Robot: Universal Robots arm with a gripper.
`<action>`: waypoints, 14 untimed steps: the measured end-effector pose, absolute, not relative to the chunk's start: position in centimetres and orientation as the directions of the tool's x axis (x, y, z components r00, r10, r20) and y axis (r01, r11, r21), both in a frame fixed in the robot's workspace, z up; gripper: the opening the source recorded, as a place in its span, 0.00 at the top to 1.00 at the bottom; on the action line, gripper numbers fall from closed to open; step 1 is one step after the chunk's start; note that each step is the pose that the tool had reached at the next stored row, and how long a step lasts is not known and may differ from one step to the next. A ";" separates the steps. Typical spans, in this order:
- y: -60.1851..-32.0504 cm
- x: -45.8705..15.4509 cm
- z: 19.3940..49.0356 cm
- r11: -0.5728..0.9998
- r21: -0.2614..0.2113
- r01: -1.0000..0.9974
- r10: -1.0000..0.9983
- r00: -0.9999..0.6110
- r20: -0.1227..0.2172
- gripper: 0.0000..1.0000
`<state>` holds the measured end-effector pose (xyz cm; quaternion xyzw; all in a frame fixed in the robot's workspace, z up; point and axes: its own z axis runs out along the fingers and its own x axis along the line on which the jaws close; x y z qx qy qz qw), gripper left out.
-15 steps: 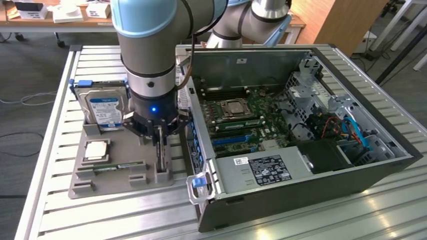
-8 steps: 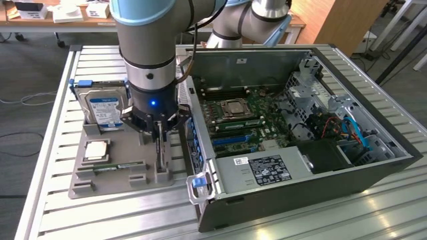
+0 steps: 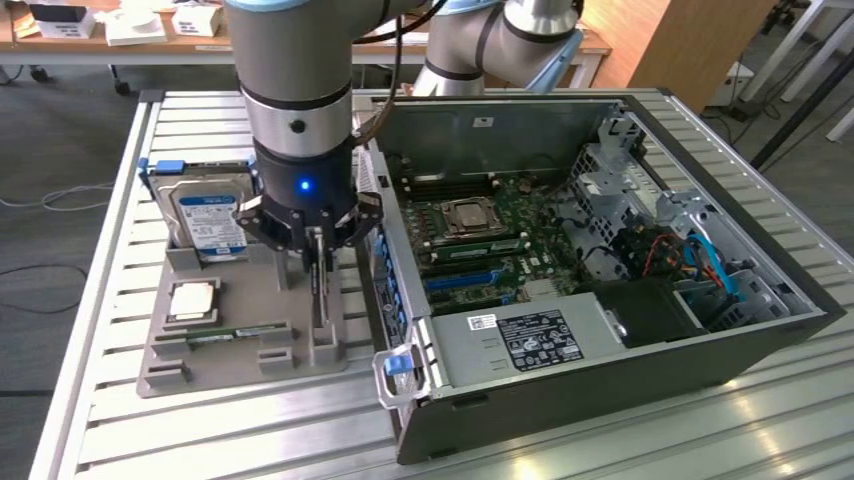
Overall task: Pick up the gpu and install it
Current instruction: 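Pick up the gpu and move the gpu toward the slot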
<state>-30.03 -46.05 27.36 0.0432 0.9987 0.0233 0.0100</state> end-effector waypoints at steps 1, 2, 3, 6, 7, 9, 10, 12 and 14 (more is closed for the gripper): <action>-46.0 -30.0 27.7 0.995 0.047 0.086 0.087 -0.996 -0.018 0.73; -46.0 -30.0 28.0 0.995 0.047 0.086 0.087 -0.996 -0.018 0.73; -46.0 -30.0 28.4 0.995 0.047 0.086 0.087 -0.996 -0.018 0.73; -46.0 -30.0 29.0 0.995 0.047 0.086 0.087 -0.996 -0.018 0.73; -46.0 -30.0 29.0 0.995 0.047 0.086 0.087 -0.996 -0.018 0.73; -46.0 -30.0 29.0 0.995 0.047 0.086 0.087 -0.996 -0.018 0.73; -46.0 -30.0 29.0 0.995 0.047 0.086 0.087 -0.996 -0.018 0.73; -46.0 -30.0 29.0 0.995 0.047 0.086 0.087 -0.996 -0.018 0.73; -46.1 -30.0 29.0 0.995 0.047 0.086 0.087 -0.996 -0.018 0.73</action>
